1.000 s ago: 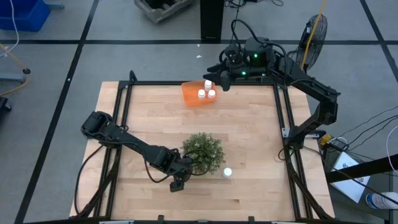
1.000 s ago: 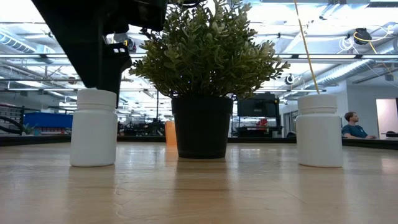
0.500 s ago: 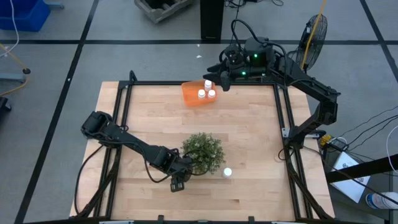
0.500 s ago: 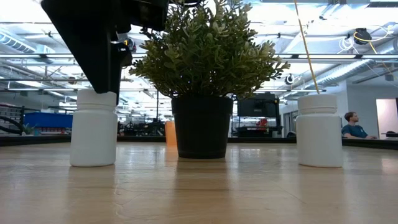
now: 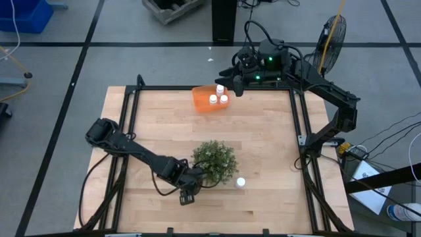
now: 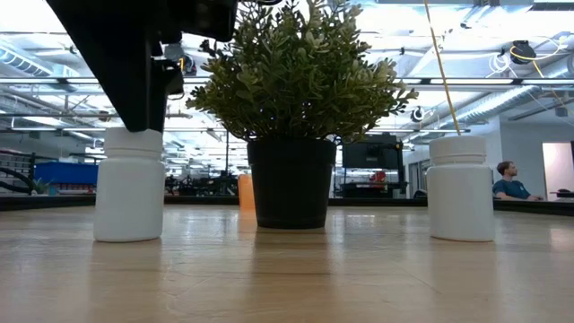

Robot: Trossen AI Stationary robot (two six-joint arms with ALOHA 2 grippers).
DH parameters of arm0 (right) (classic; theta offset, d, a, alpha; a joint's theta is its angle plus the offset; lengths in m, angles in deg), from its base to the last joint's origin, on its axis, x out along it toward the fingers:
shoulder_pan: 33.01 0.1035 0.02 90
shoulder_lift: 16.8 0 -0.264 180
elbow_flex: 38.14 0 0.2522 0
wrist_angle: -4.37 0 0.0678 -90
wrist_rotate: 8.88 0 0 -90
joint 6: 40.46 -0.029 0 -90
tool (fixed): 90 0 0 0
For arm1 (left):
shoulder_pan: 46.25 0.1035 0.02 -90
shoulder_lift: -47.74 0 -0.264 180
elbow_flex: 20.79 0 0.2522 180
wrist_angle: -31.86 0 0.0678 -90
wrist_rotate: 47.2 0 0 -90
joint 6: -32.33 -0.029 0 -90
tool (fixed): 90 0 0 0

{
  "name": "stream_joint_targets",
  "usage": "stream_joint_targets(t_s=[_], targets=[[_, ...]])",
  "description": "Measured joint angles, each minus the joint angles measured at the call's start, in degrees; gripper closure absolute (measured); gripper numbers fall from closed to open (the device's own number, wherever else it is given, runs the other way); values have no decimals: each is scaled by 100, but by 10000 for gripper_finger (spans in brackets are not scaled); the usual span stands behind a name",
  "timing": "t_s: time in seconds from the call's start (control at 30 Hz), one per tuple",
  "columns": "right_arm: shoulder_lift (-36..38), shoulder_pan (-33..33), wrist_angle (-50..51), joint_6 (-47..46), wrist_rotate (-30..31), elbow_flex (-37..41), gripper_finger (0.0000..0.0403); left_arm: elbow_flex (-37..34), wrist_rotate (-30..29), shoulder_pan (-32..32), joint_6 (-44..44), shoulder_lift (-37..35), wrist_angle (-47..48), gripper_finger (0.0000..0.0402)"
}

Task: Pick and place pill bottles into a basket
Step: Put the left white pill bottle into the orange bin

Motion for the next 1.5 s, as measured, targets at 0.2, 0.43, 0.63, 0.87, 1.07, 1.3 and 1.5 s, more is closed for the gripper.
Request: stream_joint_targets(t_s=[0.2,0.43,0.63,0.87,1.07,1.3,1.5], targets=[[0,0,2,0,0,0,156,-2,-21,-35,32,0,1,121],[0,2,13,0,0,0,156,4,-139,-39,-37,162,-63,102],[0,2,44,0,-3,0,156,2,-171,-95,-100,259,-112,121],[0,2,46,0,-2,0,156,-7,-131,-101,-122,326,-50,177],[0,2,46,0,-1,0,156,0,79,-94,-125,306,-58,234],[0,2,46,26,-1,0,156,-4,195,-135,56,117,-70,232],[0,3,62,81,0,0,156,-7,140,-129,163,-78,404,236]])
